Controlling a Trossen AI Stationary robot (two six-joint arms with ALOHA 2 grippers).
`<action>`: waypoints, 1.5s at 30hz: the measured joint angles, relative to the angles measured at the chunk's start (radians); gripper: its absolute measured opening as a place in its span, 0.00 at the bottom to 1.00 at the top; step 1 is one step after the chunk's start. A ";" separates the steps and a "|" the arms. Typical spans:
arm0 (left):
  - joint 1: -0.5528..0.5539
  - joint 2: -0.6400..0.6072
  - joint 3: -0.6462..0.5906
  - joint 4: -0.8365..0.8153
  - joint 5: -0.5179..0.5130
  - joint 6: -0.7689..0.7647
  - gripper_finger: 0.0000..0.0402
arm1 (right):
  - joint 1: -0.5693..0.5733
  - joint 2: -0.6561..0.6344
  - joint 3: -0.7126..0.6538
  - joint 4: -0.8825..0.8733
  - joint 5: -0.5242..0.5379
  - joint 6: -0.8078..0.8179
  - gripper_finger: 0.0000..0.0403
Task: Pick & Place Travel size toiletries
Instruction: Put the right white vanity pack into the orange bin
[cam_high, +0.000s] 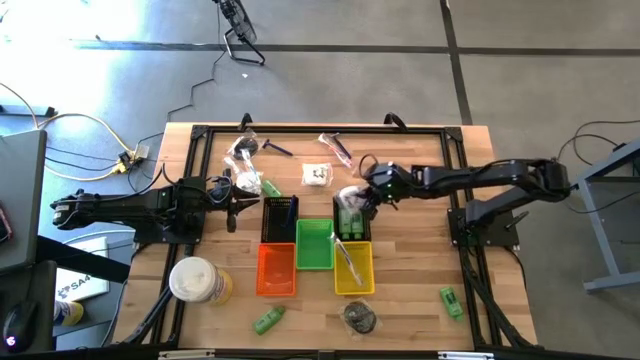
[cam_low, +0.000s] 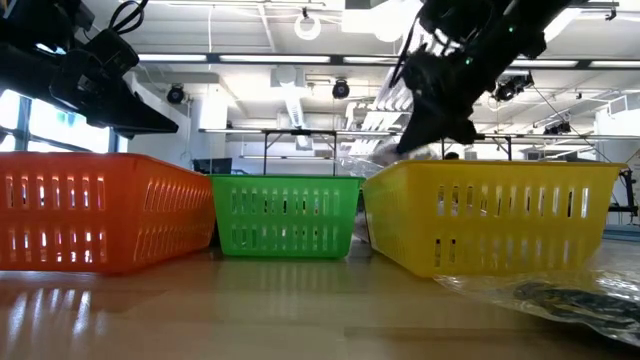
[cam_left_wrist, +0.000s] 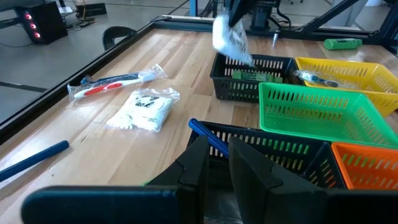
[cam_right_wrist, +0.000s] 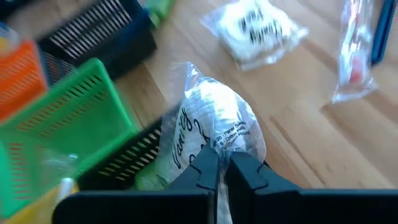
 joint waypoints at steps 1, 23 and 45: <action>0.000 0.000 0.000 0.000 0.000 0.000 0.15 | 0.000 -0.020 0.000 -0.001 0.003 -0.008 0.01; 0.000 0.000 0.000 0.105 -0.003 0.001 0.15 | -0.034 -0.197 0.001 0.236 0.179 -0.332 0.01; 0.000 0.009 0.000 0.115 -0.040 0.000 0.43 | -0.034 -0.194 0.000 0.231 0.183 -0.334 0.01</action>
